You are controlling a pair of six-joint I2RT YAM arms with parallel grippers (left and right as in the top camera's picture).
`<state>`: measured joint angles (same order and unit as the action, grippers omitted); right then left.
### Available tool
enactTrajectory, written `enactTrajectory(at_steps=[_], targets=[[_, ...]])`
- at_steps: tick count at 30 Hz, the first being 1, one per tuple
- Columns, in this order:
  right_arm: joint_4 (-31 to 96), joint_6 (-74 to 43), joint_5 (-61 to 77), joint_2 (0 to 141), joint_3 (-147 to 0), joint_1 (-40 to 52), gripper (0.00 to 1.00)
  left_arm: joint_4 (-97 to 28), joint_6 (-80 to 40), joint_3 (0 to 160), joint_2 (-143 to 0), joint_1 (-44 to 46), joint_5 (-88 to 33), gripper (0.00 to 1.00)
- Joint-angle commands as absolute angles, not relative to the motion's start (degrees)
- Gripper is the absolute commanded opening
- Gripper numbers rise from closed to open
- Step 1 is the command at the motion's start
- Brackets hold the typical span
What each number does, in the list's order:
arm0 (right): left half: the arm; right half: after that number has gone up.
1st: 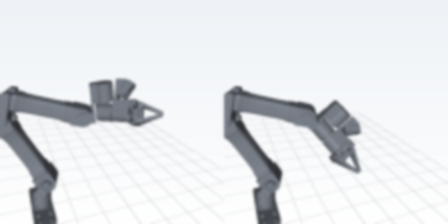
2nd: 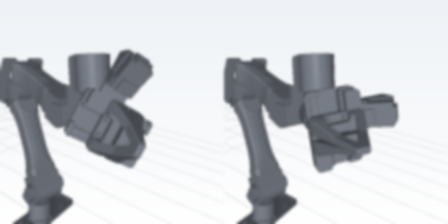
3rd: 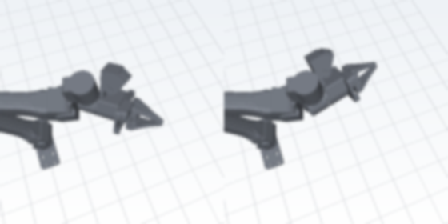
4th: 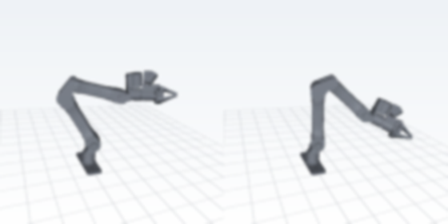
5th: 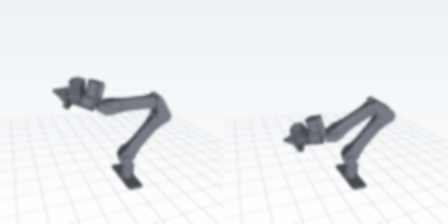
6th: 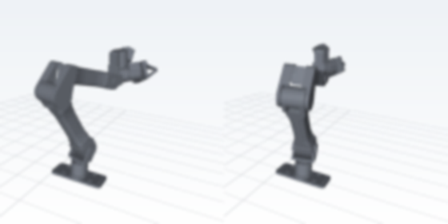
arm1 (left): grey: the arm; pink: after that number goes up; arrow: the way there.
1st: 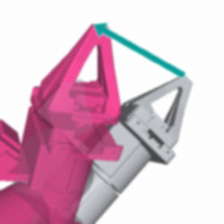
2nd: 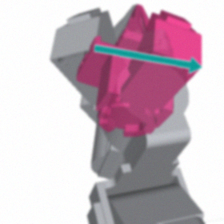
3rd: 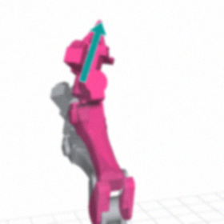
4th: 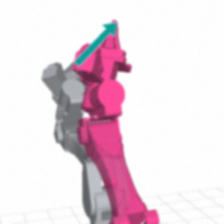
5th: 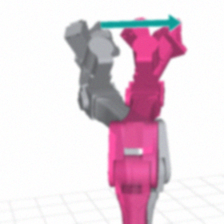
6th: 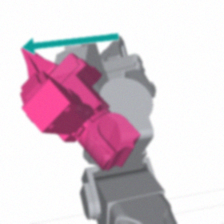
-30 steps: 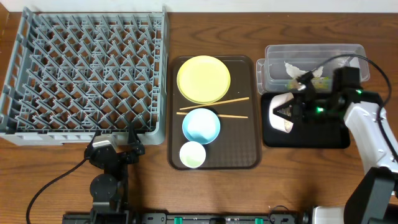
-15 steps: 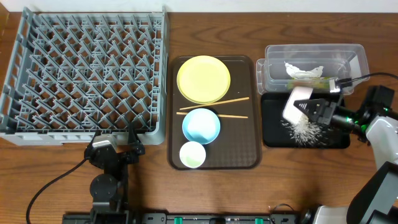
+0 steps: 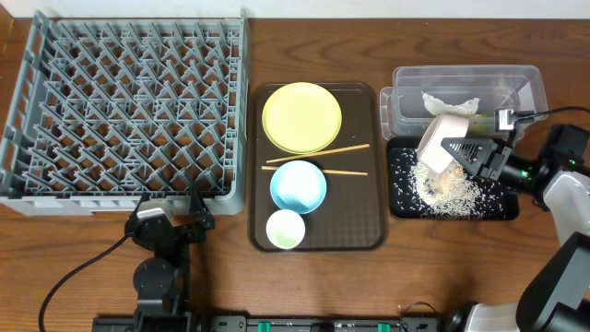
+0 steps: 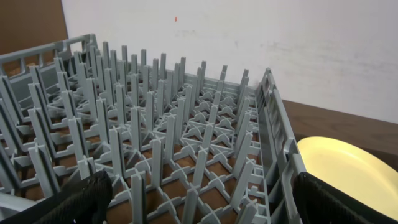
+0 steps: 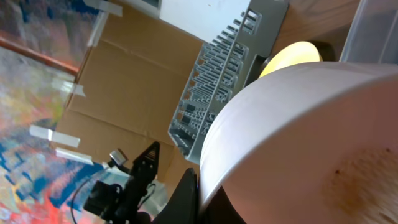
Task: Sort waste into correct bins and load items into the dishwasher
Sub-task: 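Lift pink bowl with right gripper and tip rice onto black tray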
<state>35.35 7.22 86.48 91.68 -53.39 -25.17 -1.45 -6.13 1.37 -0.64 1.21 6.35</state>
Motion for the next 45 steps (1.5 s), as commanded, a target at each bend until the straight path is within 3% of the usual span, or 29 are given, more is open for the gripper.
enactTrajectory(at_steps=[1,7,30,36,45], targets=[[34.2,0.47,89.34,91.98,-53.08,-25.58,0.01,-3.62,-5.63,0.23,-0.3,0.97,6.9,0.94],[28.99,-18.33,89.3,91.98,-53.08,-25.67,0.01,-3.62,-5.63,0.23,-0.3,0.97,6.9,0.94],[27.22,-17.34,85.71,91.53,-53.08,-20.8,0.01,-3.62,-5.63,0.23,-0.3,0.97,6.9,0.94],[27.2,-19.97,74.28,86.61,-53.15,-12.34,0.01,-3.62,-5.63,0.23,-0.3,0.97,6.9,0.94],[27.38,-21.85,46.76,78.83,-53.54,9.98,0.01,-3.62,-5.63,0.23,-0.3,0.97,6.9,0.94]])
